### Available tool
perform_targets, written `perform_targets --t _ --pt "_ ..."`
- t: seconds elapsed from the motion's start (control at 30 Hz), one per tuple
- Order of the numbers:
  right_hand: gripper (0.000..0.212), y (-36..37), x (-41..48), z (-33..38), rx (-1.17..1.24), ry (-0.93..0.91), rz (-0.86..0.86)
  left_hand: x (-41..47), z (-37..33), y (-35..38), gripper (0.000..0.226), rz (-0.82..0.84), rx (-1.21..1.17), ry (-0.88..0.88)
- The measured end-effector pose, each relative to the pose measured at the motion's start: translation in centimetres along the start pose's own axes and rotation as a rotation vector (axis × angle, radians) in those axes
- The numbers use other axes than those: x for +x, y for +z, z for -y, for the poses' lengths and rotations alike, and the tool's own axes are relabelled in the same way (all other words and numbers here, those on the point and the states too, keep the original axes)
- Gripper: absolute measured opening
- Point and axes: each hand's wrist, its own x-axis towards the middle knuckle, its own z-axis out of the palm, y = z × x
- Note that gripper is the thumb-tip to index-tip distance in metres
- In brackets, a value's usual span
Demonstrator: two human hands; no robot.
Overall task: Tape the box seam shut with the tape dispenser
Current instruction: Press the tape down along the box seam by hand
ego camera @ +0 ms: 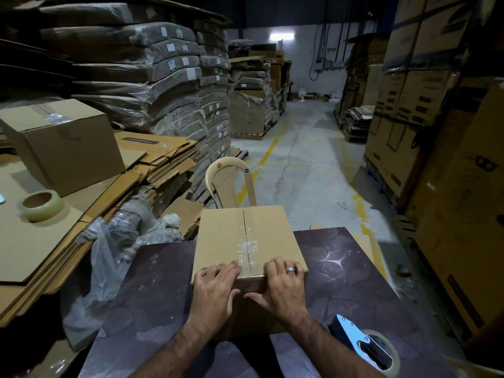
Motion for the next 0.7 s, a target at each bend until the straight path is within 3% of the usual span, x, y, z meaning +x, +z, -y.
perform_targets --t 0.47,0.7 --pt "0.076 -0.4 1.1 0.0 0.056 -0.005 -0.165 -0.2 1.0 0.3 0.065 -0.028 -0.08 0.08" --pt "0.062 -0.5 1.5 -0.9 0.142 -0.074 -0.194 -0.3 0.8 0.1 0.057 -0.005 -0.059 0.059"
